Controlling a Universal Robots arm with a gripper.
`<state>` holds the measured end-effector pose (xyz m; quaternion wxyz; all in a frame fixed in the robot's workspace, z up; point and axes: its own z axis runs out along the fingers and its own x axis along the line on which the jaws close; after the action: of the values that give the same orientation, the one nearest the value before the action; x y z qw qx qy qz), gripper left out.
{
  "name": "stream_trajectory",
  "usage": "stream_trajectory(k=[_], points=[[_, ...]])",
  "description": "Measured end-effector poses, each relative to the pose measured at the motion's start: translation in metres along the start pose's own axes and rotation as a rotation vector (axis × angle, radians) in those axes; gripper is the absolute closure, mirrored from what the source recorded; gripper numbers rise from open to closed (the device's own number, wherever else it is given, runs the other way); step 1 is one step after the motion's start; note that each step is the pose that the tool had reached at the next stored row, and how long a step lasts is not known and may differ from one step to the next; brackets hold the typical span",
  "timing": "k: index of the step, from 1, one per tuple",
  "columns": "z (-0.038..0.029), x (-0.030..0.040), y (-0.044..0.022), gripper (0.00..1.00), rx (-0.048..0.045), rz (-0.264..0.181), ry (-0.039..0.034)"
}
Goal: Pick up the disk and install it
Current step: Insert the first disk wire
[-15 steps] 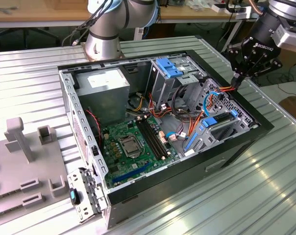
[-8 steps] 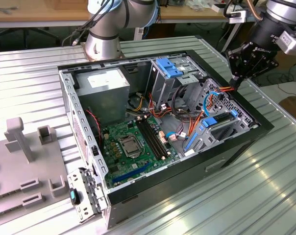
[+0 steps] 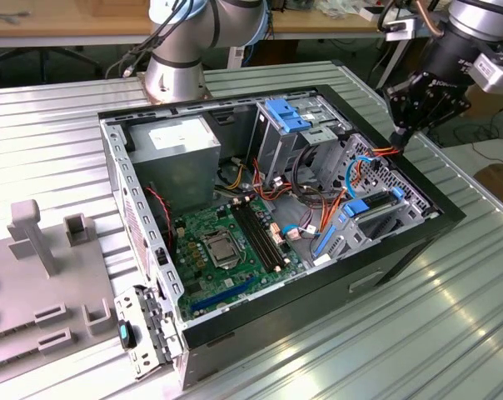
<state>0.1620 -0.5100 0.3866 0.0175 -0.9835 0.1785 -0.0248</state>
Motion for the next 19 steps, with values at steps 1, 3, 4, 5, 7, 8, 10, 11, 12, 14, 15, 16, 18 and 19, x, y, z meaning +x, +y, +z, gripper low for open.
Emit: stream_trajectory(k=[1, 3, 4, 5, 7, 8, 10, 11, 12, 14, 15, 16, 18, 19], points=[[0.0002, -0.0001, -0.0003, 0.89, 0.0038, -0.013, 0.0089], [0.0004, -0.0003, -0.0007, 0.89, 0.0126, -0.029, 0.0301], [0.0005, -0.0003, -0.0009, 0.89, 0.0173, -0.035, 0.0416], [0.0006, -0.0005, -0.0011, 0.89, 0.0253, -0.049, 0.0613], [0.0008, -0.0005, -0.0012, 0.89, 0.0310, -0.070, 0.0766], [0.0007, -0.0006, -0.0015, 0.89, 0.0301, -0.082, 0.0804], [0.0008, -0.0007, -0.0018, 0.89, 0.0254, -0.099, 0.0821], [0.0008, -0.0007, -0.0018, 0.89, 0.0255, -0.100, 0.0820], [0.0008, -0.0008, -0.0018, 0.89, 0.0256, -0.101, 0.0819], [0.0008, -0.0007, -0.0018, 0.89, 0.0256, -0.101, 0.0819], [0.0008, -0.0008, -0.0018, 0.89, 0.0256, -0.102, 0.0819], [0.0008, -0.0008, -0.0018, 0.89, 0.0257, -0.103, 0.0819], [0.0008, -0.0008, -0.0018, 0.89, 0.0257, -0.103, 0.0819], [0.0008, -0.0008, -0.0018, 0.89, 0.0257, -0.103, 0.0818]])
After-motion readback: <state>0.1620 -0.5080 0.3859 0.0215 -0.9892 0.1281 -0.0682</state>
